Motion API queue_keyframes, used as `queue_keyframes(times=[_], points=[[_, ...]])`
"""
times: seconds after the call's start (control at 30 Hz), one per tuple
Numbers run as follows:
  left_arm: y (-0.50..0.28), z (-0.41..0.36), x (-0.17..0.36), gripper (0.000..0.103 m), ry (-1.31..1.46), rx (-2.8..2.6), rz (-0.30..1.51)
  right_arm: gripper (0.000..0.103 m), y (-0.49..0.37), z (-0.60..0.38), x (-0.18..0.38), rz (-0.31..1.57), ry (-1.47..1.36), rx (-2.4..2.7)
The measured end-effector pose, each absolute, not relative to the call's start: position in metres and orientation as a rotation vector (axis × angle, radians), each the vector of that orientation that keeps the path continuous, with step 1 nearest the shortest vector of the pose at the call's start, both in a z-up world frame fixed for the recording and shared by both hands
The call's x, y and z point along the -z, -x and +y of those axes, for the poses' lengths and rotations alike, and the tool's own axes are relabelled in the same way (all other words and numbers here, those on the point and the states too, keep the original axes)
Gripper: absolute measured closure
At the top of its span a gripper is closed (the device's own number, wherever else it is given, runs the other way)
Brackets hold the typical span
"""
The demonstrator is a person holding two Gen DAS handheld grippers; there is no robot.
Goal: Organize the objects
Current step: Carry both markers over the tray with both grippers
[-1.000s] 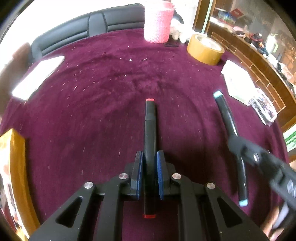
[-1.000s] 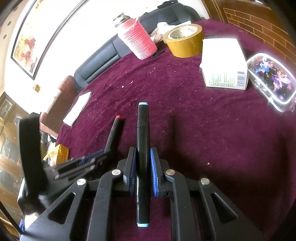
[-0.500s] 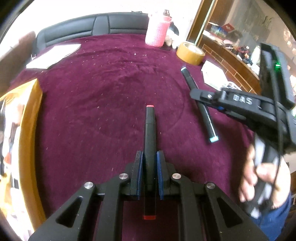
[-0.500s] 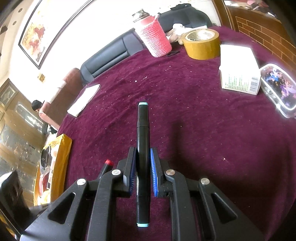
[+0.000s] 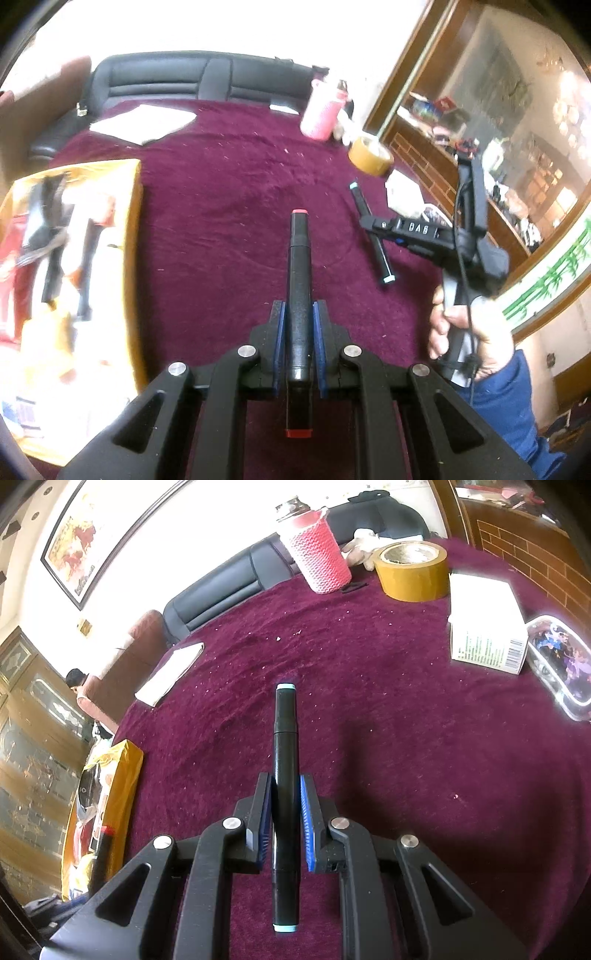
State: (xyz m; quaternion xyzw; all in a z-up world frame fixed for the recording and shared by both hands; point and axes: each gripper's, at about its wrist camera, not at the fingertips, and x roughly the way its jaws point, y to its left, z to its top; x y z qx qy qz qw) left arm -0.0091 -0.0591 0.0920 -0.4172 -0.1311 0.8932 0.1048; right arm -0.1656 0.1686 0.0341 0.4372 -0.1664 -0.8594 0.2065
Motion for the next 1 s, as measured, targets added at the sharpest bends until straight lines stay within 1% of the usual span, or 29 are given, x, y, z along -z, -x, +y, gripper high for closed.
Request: queue_keyframes(times=[0.2, 0.3, 0.43, 0.57, 0.8, 1.0], points=[[-0.016, -0.102, -0.107, 0.091, 1.156, -2.694, -0.469, 0.091, 0.151, 0.152, -0.041, -0.493, -1.213, 2.329], [-0.021, -0.128, -0.108, 0.091, 1.141, -2.724, -0.510, 0.091, 0.128, 0.128, -0.054, -0.449, -1.173, 2.293], [-0.028, -0.160, -0.101, 0.091, 1.142, -2.757, -0.580, 0.091, 0.100, 0.090, -0.069, -0.462, -1.134, 2.180], [-0.036, -0.196, -0.093, 0.091, 1.147, -2.808, -0.659, 0.091, 0.079, 0.040, -0.080, -0.415, -1.124, 2.067], [-0.043, -0.249, -0.072, 0.091, 1.173, -2.861, -0.784, 0.090, 0.062, -0.041, -0.081, -0.328, -1.157, 1.934], [-0.040, -0.262, -0.060, 0.091, 1.192, -2.847, -0.800, 0.090, 0.064, -0.091, -0.073, -0.240, -1.205, 1.921]])
